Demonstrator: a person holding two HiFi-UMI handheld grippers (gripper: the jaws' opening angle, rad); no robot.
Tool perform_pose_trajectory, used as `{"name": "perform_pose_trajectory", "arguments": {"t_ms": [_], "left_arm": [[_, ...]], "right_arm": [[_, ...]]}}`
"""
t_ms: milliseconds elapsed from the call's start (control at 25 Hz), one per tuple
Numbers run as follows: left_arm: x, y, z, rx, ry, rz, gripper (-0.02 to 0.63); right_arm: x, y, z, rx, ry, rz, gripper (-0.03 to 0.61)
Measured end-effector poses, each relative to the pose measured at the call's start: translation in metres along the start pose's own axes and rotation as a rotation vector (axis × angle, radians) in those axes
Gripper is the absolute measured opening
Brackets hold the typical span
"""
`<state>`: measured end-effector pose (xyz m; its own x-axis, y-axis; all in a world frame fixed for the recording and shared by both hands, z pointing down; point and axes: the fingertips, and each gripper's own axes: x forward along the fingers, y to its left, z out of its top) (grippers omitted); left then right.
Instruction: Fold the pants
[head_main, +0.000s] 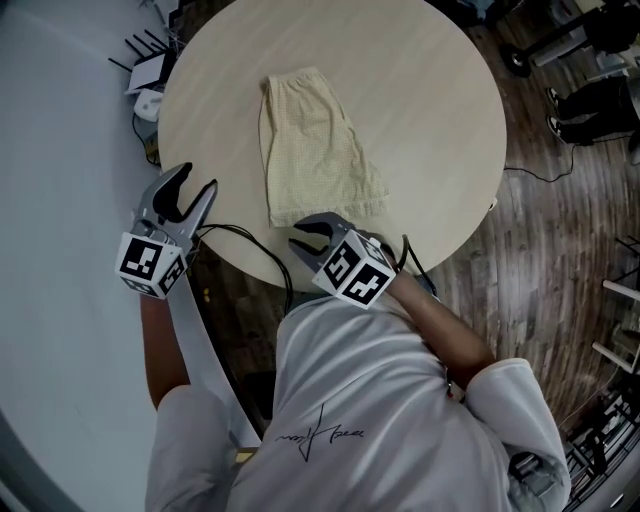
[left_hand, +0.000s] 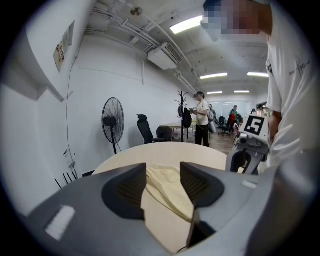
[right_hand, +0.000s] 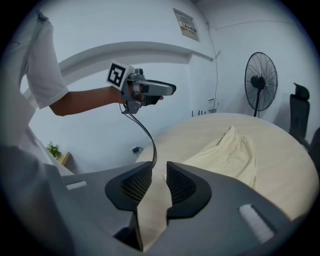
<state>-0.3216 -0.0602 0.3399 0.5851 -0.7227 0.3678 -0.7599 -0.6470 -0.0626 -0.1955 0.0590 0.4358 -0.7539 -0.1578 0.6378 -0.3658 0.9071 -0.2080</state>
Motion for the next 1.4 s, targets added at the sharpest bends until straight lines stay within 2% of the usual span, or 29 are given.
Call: {"name": "perform_pose_trajectory", "arguments": {"t_ms": [240, 360, 480, 640, 880, 1040, 1240, 1400], "left_arm": [[-0.019, -0.038, -0.002, -0.072, -0.011, 0.021, 0.259], [-0.026, -0.052, -0.01, -0.138, -0.011, 0.051, 0.25], [-0.03, -0.064, -0.027, -0.199, 0.012, 0.091, 0.207], [-0.026, -0.08, -0.054, -0.256, 0.071, 0.128, 0.181], [-0.003, -0.096, -0.101, -0.31, 0.163, 0.172, 0.17], [0.016, -0.104, -0.142, -0.34, 0.26, 0.223, 0.17], [0.028, -0.108, -0.18, -0.418, 0.34, 0.305, 0.17], [0.041, -0.11, -0.198, -0.484, 0.373, 0.337, 0.17]], "right_arm": [[-0.04, -0.004, 0.008, 0.028, -0.081, -0.059, 0.083], [-0.053, -0.008, 0.002, 0.034, -0.081, -0.095, 0.083], [-0.064, -0.013, -0.015, 0.081, -0.068, -0.125, 0.071], [-0.076, -0.027, -0.043, 0.173, -0.046, -0.178, 0.057], [-0.083, -0.08, -0.094, 0.298, 0.007, -0.363, 0.025], [-0.082, -0.116, -0.122, 0.363, 0.031, -0.447, 0.011], [-0.076, -0.149, -0.143, 0.376, 0.038, -0.531, 0.001], [-0.057, -0.16, -0.151, 0.386, 0.041, -0.531, -0.005]]}}
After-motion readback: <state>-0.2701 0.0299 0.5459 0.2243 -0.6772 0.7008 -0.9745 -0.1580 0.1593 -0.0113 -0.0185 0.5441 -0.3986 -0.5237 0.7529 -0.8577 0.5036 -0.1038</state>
